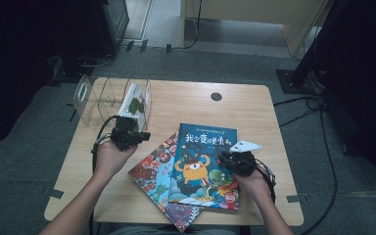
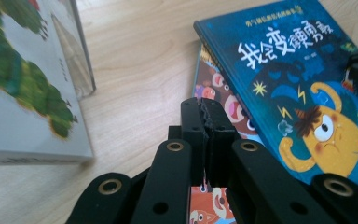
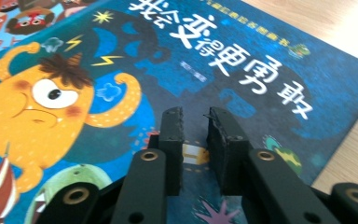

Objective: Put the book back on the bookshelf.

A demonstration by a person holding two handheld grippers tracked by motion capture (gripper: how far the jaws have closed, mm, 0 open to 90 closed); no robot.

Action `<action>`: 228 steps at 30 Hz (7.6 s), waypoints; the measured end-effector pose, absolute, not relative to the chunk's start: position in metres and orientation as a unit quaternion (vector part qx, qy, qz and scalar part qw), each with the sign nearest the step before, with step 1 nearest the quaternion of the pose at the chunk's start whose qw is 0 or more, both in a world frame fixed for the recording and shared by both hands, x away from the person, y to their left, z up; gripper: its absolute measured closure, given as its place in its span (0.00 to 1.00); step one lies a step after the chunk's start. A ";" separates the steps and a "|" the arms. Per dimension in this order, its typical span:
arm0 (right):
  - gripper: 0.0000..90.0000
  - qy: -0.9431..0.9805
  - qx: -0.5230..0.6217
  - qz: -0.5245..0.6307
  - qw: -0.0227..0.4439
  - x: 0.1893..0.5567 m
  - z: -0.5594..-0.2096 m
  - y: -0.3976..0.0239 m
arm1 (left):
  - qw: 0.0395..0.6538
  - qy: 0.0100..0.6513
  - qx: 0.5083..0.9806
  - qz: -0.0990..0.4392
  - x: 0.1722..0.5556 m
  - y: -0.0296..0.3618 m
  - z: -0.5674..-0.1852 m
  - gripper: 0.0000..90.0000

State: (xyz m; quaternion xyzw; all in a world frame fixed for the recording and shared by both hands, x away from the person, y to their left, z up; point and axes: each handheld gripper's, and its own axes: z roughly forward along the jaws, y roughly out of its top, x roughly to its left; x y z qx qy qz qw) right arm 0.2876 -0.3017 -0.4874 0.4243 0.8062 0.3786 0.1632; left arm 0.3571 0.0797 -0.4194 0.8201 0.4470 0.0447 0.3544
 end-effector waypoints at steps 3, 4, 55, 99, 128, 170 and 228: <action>0.90 0.803 0.430 0.377 0.164 0.289 -0.488 -0.306 | 0.360 0.448 0.817 0.042 0.354 0.079 -0.425 1.00; 0.91 0.802 0.434 0.377 0.162 0.289 -0.488 -0.307 | 0.360 0.445 0.819 0.039 0.351 0.077 -0.429 1.00; 1.00 0.785 0.484 0.326 0.206 0.337 -0.499 -0.307 | 0.363 0.423 0.830 0.001 0.277 0.073 -0.474 1.00; 0.99 0.763 0.508 0.350 0.193 0.295 -0.486 -0.335 | 0.379 0.375 0.845 -0.047 0.251 0.002 -0.492 1.00; 1.00 0.766 0.513 0.324 0.212 0.338 -0.490 -0.305 | 0.393 0.372 0.839 -0.049 0.227 -0.001 -0.493 1.00; 1.00 0.754 0.509 0.378 0.172 0.269 -0.478 -0.337 | 0.387 0.391 0.835 0.001 0.315 0.053 -0.469 0.66; 0.99 0.750 0.544 0.346 0.149 0.241 -0.493 -0.383 | 0.367 0.372 0.853 -0.013 0.346 0.066 -0.483 0.49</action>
